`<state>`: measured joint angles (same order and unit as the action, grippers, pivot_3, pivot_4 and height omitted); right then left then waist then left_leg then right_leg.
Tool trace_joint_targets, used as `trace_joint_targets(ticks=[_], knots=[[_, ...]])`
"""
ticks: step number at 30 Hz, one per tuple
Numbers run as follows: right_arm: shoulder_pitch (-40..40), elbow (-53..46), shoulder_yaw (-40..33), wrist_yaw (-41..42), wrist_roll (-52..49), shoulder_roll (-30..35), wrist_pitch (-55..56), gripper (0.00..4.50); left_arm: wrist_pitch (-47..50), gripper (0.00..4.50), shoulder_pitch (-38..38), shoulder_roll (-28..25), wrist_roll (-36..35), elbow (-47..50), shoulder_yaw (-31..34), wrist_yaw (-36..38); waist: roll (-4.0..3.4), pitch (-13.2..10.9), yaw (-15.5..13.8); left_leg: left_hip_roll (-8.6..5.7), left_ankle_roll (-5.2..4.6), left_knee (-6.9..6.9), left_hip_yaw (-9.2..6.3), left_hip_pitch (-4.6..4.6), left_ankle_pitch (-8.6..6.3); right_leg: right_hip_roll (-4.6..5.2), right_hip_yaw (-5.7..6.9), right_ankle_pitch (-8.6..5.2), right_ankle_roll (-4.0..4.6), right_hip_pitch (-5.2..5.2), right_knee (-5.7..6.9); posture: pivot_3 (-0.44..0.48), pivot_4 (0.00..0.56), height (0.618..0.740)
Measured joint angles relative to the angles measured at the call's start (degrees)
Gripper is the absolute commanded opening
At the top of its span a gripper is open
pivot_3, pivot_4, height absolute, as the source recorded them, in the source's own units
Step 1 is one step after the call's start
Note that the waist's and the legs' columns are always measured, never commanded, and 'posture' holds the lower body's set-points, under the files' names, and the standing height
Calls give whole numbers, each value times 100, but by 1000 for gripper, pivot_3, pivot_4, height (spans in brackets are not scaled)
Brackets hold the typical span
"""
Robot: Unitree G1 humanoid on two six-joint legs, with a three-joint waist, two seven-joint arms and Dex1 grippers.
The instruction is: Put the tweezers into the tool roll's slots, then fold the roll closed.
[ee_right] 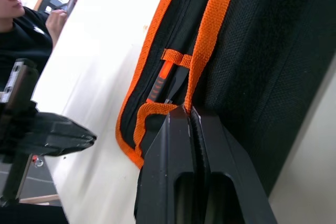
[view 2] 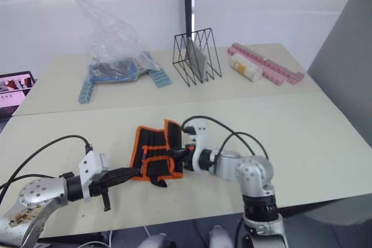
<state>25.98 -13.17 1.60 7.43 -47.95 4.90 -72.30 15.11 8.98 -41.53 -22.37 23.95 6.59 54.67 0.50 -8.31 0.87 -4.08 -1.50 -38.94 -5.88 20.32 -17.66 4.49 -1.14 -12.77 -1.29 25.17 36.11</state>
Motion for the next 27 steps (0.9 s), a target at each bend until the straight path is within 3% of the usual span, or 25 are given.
trace_joint_targets(ticks=[6, 12, 18, 27], knots=[[-53, 380, 655, 312, 644, 67, 549, 21, -6, 0, 61, -1, 5, -3, 14, -18, -1, 0, 7, 0, 2, 0, 0, -2, 1, -1, 1, 0, 0, 0, 1, 0, 150, 724], [-163, 487, 830, 751, 947, 165, 939, 21, 13, 0, 255, -50, -10, 4, 180, -75, -2, 2, 7, 0, 2, 1, 1, -9, 1, -2, 0, 0, 0, -6, 0, 0, 150, 724], [-173, 634, 859, 1156, 977, 136, 1027, 1862, 19, 0, 398, -52, -48, 32, 364, -131, 0, 7, 7, 1, 2, 1, 1, -14, 1, -3, 0, 0, 1, -11, 1, 0, 150, 724], [48, 1344, 169, 1395, 604, -72, 805, 1862, 136, 0, 568, -59, -168, 161, 587, -170, 0, 9, -7, 2, 15, -1, 0, -22, 10, -4, 2, 9, 14, -20, 3, 0, 150, 724]])
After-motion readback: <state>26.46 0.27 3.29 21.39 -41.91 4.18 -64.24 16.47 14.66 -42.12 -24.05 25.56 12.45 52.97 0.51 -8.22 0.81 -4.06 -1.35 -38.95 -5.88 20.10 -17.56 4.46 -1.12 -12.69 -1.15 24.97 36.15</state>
